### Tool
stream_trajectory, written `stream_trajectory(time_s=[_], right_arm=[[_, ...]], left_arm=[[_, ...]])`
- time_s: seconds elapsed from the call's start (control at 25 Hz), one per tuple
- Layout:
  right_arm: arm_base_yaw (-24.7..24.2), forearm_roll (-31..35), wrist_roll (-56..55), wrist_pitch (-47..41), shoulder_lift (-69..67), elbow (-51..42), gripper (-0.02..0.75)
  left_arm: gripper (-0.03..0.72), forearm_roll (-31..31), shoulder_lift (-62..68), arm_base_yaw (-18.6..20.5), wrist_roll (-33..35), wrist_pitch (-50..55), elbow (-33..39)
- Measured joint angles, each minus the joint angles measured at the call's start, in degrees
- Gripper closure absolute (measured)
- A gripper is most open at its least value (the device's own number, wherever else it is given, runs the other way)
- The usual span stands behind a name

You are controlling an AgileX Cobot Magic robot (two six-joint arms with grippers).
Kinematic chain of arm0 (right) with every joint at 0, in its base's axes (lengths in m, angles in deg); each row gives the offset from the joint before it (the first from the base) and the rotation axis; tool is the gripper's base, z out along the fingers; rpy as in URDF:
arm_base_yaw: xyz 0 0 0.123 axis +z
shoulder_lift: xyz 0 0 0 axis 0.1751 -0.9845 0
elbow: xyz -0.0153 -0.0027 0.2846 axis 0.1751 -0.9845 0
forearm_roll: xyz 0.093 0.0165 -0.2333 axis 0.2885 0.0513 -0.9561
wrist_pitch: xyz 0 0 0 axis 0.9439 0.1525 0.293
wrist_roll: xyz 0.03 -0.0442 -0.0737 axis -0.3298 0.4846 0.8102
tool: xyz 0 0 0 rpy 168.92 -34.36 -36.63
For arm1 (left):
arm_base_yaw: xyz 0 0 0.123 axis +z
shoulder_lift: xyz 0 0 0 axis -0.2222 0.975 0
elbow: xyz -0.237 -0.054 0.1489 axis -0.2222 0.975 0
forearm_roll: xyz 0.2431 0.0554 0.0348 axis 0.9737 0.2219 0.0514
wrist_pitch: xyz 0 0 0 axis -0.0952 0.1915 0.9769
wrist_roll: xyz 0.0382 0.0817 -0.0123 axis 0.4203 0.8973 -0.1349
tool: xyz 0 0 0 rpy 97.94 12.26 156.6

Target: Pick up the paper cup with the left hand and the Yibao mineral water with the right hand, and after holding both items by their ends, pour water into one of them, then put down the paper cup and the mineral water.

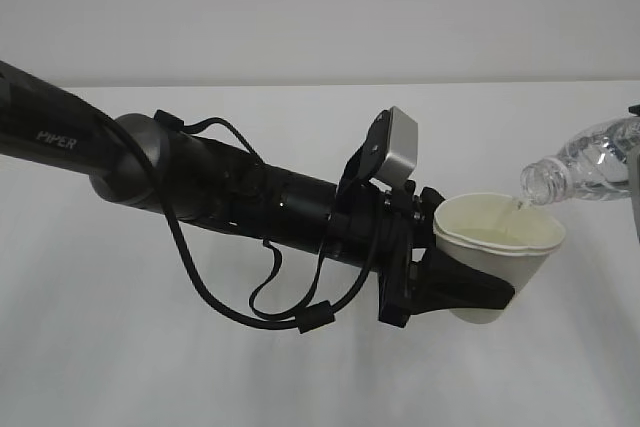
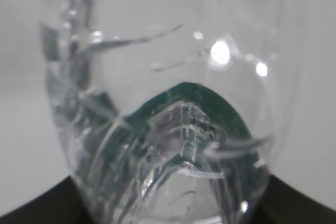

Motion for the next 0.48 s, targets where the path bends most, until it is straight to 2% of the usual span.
stream_trajectory(time_s=[0.48], right_arm=[[0.1, -0.6, 0.0, 0.0, 0.0, 0.0, 0.338]], left_arm=[[0.256, 0.1, 0.0, 0.0, 0.0, 0.0, 0.0]])
